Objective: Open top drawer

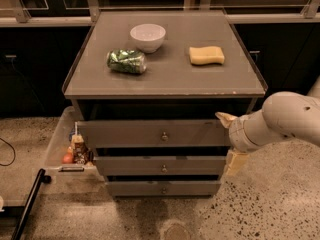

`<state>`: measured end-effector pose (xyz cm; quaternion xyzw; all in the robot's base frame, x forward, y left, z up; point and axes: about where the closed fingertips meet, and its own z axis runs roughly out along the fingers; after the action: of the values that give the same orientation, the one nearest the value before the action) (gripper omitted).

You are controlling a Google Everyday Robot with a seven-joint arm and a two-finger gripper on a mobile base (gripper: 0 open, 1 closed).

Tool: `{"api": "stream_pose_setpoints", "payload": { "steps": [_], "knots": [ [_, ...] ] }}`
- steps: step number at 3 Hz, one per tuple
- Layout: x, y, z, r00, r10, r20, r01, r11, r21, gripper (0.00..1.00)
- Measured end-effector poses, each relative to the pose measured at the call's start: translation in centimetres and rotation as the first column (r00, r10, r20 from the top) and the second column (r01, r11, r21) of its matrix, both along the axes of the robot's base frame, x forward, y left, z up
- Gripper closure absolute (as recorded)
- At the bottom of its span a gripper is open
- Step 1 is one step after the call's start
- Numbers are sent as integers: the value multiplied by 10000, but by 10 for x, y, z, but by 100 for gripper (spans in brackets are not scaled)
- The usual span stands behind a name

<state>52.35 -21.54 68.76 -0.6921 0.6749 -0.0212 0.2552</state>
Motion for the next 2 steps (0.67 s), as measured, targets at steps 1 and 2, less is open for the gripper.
{"api": "stream_pose_setpoints", "payload": {
  "steps": [1, 2],
  "knots": [
    [22, 1, -9, 9999, 48, 120, -52, 9996, 290, 0],
    [46, 9, -15, 9996, 187, 200, -202, 9969, 759, 0]
  ]
}}
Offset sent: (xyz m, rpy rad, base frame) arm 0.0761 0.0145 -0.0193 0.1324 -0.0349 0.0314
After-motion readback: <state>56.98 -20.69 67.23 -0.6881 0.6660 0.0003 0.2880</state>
